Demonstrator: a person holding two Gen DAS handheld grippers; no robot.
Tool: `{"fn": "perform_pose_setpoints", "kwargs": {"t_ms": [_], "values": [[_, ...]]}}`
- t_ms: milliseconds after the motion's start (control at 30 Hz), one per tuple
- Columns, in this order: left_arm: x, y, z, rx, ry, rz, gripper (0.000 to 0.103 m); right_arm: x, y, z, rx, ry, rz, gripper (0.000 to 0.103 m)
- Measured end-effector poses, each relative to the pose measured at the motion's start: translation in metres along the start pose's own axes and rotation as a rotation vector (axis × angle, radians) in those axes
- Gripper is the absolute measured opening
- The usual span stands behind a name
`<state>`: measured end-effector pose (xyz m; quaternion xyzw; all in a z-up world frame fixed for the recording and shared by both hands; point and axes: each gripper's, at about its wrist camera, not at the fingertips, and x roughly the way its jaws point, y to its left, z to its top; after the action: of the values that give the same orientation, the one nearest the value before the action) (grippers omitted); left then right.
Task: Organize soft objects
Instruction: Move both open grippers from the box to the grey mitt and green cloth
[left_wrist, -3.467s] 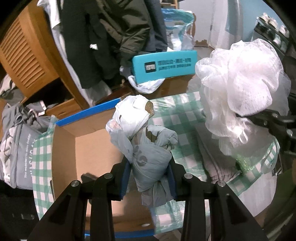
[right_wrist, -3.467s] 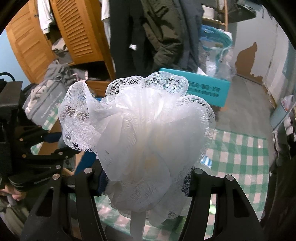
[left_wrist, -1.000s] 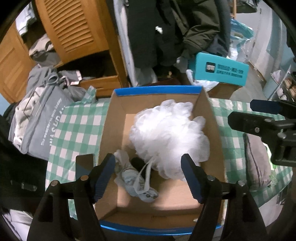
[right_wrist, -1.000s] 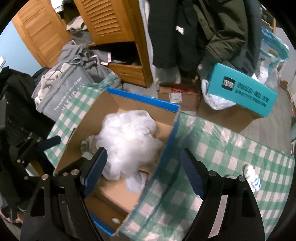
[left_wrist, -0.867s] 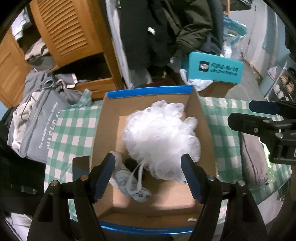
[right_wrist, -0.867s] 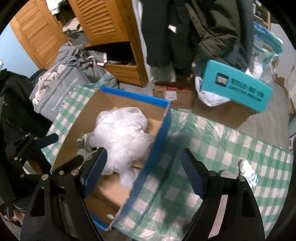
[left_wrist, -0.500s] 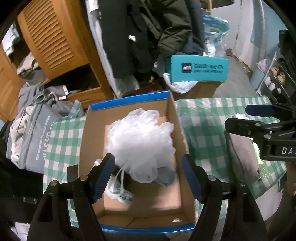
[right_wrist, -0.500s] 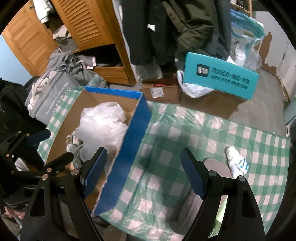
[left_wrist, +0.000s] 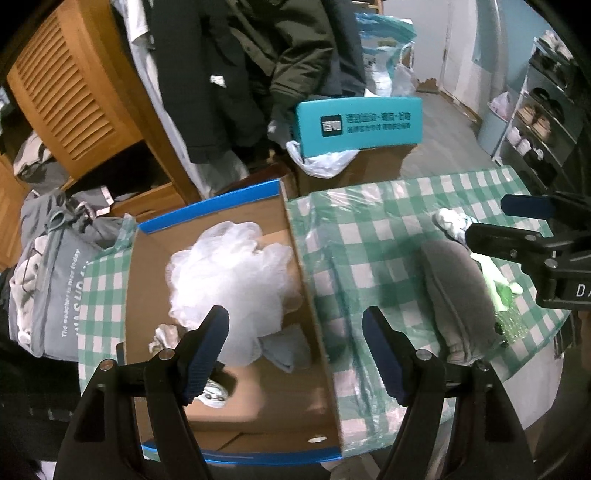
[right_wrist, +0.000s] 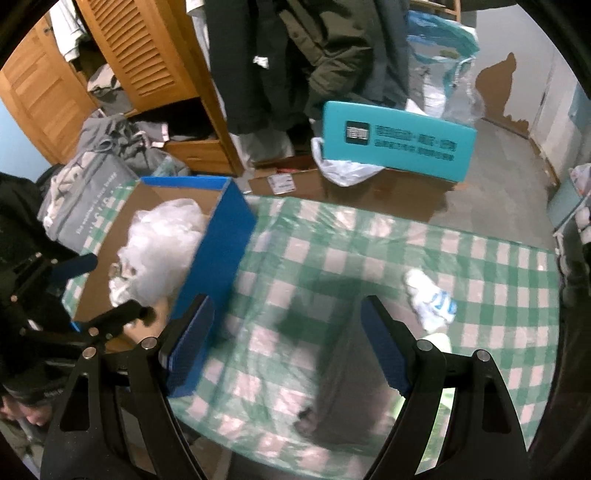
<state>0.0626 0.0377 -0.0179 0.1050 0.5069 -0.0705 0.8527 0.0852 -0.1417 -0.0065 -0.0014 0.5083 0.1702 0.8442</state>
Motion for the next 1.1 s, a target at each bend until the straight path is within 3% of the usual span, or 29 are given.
{"fn": "perform_pose_setpoints", "kwargs": {"t_ms": [500,1100], "values": [[0.004,-0.053,0.006,0.080,0.028,-0.037,0.080,-0.028,-0.056,-0.035,0.050,-0.010,-0.066,0.084],[0.032,-0.123,0.002,0.192,0.123,-0.094,0.080,-0.015,-0.116,-0.075,0.124,0.057,-0.124,0.084]]}}
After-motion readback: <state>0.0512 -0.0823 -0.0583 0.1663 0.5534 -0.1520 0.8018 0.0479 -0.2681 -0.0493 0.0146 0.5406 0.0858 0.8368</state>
